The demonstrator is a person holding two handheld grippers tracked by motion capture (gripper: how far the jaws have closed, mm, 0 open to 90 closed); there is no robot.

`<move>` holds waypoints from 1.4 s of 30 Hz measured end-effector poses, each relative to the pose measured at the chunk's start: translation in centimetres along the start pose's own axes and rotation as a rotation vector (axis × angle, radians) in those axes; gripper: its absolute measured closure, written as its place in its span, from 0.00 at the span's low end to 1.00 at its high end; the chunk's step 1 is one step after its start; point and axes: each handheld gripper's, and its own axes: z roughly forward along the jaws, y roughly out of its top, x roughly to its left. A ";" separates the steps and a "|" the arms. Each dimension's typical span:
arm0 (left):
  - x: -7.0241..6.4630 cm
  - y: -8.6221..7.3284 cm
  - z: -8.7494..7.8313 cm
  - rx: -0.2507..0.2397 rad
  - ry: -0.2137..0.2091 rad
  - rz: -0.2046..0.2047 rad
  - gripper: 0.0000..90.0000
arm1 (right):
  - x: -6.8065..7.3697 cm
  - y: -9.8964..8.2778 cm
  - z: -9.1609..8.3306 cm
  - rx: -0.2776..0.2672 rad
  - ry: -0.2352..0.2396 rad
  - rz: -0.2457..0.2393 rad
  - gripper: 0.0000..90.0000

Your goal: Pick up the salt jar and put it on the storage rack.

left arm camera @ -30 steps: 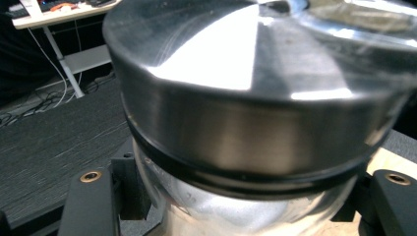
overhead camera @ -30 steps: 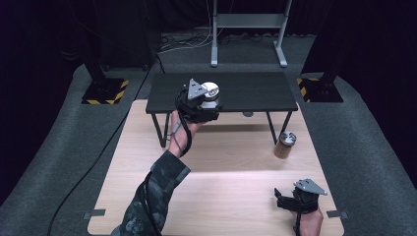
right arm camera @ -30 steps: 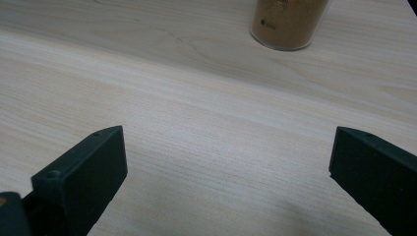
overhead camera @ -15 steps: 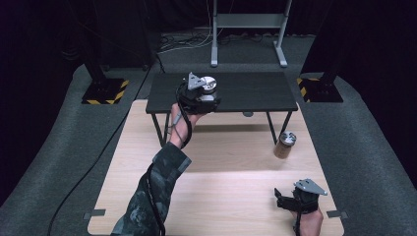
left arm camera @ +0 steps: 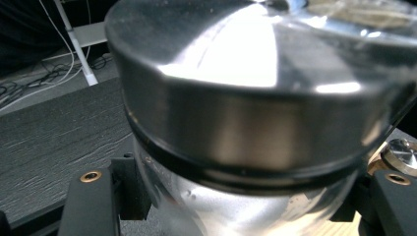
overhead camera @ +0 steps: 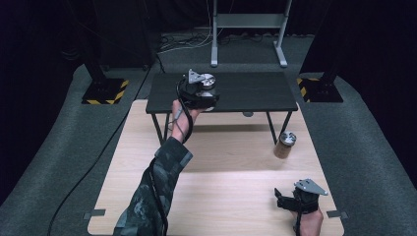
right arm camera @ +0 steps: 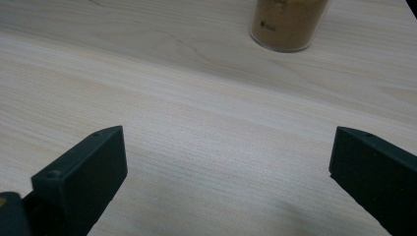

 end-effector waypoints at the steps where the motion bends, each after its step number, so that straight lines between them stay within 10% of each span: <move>1: -0.1 -0.1 0.2 -0.005 0.005 -0.008 0.34 | 0.0 0.0 0.0 0.000 0.000 0.000 0.00; 30: -0.4 0.2 0.7 -0.002 0.026 -0.017 0.34 | -0.1 0.0 0.0 -0.002 0.002 0.000 0.00; 35: -2.2 0.7 -0.1 0.024 0.096 0.018 0.00 | 0.0 -0.1 0.0 -0.003 0.002 0.000 0.00; 42: -3.0 -1.1 -2.8 0.035 0.140 0.033 0.00 | 0.0 0.0 0.0 -0.001 0.000 -0.002 0.00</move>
